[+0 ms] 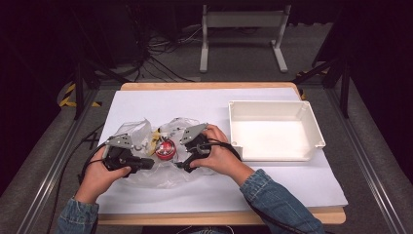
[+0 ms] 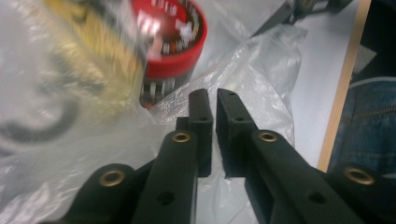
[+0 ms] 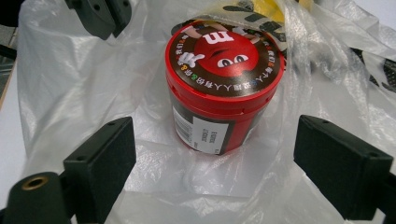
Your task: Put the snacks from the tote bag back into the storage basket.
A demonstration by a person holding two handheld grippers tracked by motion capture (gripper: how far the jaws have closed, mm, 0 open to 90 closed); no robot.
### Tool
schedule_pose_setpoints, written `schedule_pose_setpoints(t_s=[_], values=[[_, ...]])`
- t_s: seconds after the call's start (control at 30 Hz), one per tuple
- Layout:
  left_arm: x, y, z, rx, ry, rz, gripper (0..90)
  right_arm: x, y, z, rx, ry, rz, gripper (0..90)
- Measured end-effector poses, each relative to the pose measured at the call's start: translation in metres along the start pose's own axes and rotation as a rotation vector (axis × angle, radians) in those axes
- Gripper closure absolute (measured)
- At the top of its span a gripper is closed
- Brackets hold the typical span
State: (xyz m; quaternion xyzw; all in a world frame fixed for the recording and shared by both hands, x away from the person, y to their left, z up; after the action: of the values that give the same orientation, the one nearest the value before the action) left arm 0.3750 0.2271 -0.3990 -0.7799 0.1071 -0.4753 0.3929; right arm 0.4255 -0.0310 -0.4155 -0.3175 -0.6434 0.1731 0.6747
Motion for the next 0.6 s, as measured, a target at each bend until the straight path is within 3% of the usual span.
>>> schedule_pose_setpoints(t_s=[0.07, 0.27, 0.37, 0.43, 0.5, 0.57, 0.6], values=[[-0.001, 0.000, 0.001, 0.002, -0.007, 0.017, 88.1, 0.000, 0.001, 0.000, 0.003, 0.004, 0.003, 13.0], [-0.010, 0.011, 0.010, 0.025, -0.057, 0.139, 88.7, -0.001, 0.003, 0.001, 0.012, 0.005, 0.012, 13.2], [-0.011, 0.014, 0.015, 0.040, -0.067, 0.138, 87.6, -0.001, 0.004, 0.002, 0.015, 0.006, 0.014, 13.2], [-0.012, 0.015, 0.020, 0.070, -0.096, 0.113, 85.4, -0.002, 0.005, 0.001, 0.019, 0.008, 0.017, 13.2], [-0.012, 0.015, 0.022, 0.080, -0.097, 0.098, 81.8, -0.003, 0.006, 0.000, 0.019, 0.012, 0.018, 13.2], [-0.011, 0.013, 0.020, 0.040, -0.055, 0.056, 78.5, -0.003, 0.006, 0.000, 0.020, 0.014, 0.019, 13.3], [-0.009, 0.012, 0.018, 0.040, -0.046, 0.043, 77.1, -0.003, 0.006, 0.000, 0.021, 0.015, 0.019, 13.3]])
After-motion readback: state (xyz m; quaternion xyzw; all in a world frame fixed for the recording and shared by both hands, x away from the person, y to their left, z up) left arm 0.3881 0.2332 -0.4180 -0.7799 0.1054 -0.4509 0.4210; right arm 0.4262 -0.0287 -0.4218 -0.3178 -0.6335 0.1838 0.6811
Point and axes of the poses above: each handheld gripper's, and its own axes: y roughly forward along the jaws, x roughly out of its top, z roughly to its left, the point moved 1 cm from there along y, roughly forward along the jaws, and after that the axes turned 2 degrees about x, right-handed, at the moved point
